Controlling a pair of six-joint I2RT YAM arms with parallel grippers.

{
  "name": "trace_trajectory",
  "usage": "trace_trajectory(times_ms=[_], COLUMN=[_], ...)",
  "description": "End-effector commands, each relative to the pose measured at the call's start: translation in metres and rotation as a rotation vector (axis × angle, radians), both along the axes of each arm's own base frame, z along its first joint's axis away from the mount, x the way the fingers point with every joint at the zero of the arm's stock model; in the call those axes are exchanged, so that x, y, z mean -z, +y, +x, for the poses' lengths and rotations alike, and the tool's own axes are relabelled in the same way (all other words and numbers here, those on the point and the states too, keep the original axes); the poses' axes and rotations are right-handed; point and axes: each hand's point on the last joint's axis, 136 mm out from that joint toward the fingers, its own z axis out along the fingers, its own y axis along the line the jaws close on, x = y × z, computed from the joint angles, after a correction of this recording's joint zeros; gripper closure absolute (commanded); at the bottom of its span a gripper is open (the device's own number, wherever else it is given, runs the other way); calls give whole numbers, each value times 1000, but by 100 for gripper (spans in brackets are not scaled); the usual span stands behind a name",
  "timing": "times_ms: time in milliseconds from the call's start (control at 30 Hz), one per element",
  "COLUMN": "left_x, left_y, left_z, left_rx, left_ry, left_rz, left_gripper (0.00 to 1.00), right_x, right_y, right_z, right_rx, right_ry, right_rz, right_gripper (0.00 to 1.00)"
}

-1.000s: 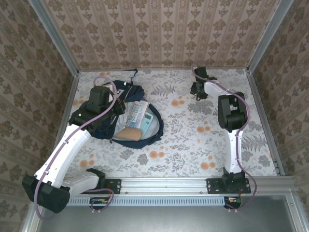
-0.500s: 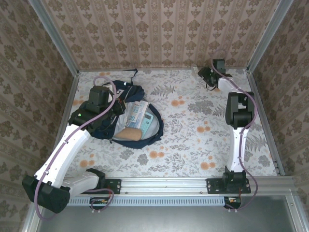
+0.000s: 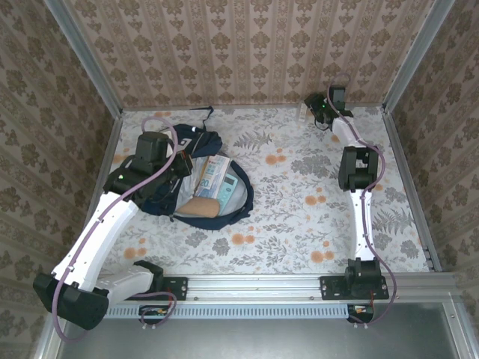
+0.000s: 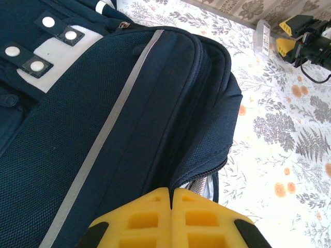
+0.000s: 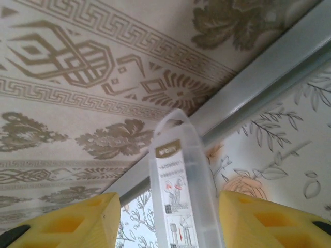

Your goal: Pack the student bag

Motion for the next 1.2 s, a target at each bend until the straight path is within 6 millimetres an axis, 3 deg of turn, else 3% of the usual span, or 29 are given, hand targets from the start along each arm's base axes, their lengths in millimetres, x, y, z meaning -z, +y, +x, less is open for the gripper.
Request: trace_trajectory(times_ms=[0,267,333,667,867,1167], left_x=[-16,-10,-10,-8,-8,-10], left_y=[11,5,5,6,6,2], left_z=[5,10,9,0,-6,-14], left_rx=[-62,-45,-42,-30,-15,25], left_ry=[-39,-27,-29,-38,-49,-65], left_rz=[3,-4,-5,-19,-40,-71], left_gripper=[100,100,100,100,100,100], right_x=[34,66,69,72,68,76], right_y=[16,35,37,59,84,115], right_z=[-13,-47,-54,-111,-160,-263], right_rx=[-64,-134,-137,-215,-270,-357], right_ry=[111,287,317,453,526,647], right_rz=[28,-67,-83,-105,-89,-94], right_gripper=[47,60,69,71,72,71])
